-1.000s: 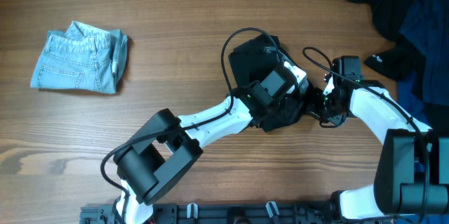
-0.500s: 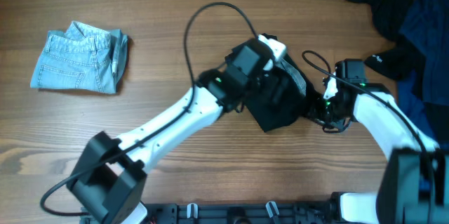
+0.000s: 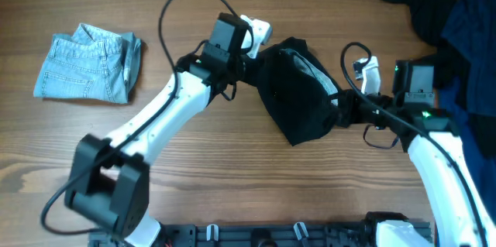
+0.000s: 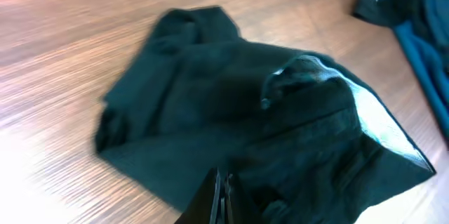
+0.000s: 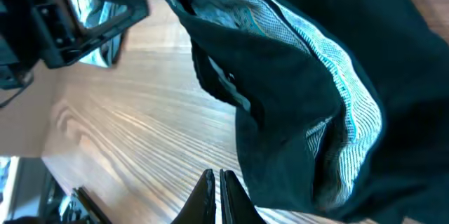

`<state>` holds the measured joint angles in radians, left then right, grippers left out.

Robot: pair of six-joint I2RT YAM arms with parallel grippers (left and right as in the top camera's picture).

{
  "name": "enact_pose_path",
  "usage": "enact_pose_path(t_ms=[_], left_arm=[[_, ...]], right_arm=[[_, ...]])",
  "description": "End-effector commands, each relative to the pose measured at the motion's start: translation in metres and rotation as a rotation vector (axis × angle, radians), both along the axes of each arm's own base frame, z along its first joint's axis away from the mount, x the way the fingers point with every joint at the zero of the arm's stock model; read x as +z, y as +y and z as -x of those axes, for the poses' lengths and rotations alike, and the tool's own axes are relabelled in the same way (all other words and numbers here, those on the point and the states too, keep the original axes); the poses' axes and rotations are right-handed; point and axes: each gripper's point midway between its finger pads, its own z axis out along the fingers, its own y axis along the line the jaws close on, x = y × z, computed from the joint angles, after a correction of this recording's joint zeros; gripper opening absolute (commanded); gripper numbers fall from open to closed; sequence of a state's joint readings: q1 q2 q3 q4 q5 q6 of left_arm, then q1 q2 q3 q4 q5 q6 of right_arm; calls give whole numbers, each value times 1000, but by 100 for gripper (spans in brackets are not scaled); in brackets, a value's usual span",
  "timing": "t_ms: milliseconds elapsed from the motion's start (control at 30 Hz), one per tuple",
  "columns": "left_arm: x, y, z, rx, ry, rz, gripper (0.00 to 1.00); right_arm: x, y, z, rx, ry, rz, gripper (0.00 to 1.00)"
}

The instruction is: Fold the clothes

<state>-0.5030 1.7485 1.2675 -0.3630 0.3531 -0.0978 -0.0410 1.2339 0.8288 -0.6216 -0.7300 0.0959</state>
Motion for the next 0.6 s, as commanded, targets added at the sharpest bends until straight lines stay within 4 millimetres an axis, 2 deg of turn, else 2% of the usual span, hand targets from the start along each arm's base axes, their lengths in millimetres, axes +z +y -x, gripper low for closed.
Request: enact_pose_path(t_ms=[0, 33, 167, 200, 267, 367, 467, 533, 567], left_arm=[[-17, -27, -1, -142, 9, 83, 4], [-19, -30, -5, -145, -7, 89, 4], [-21, -41, -25, -132, -78, 135, 4], [-21, -42, -37, -65, -76, 162, 4], [-19, -46, -53, 14, -83, 218, 6], [-27, -54, -66, 65, -73, 292, 8], [-53, -57, -72, 94, -34, 309, 10], [-80, -55, -75, 122, 15, 302, 10], [-82, -50, -76, 129, 26, 297, 11]], right_arm=[[-32, 5, -6, 47, 57, -24, 4], [-41, 4, -10, 41, 80, -21, 4], [-107, -15, -18, -80, 282, 67, 5], [-125, -22, -18, -112, 331, 102, 4], [-144, -31, -17, -165, 391, 149, 4], [-152, -36, -14, -185, 416, 176, 4], [-155, -41, -13, -214, 432, 203, 5], [-157, -45, -11, -231, 446, 222, 5], [-157, -45, -11, -230, 445, 223, 5]])
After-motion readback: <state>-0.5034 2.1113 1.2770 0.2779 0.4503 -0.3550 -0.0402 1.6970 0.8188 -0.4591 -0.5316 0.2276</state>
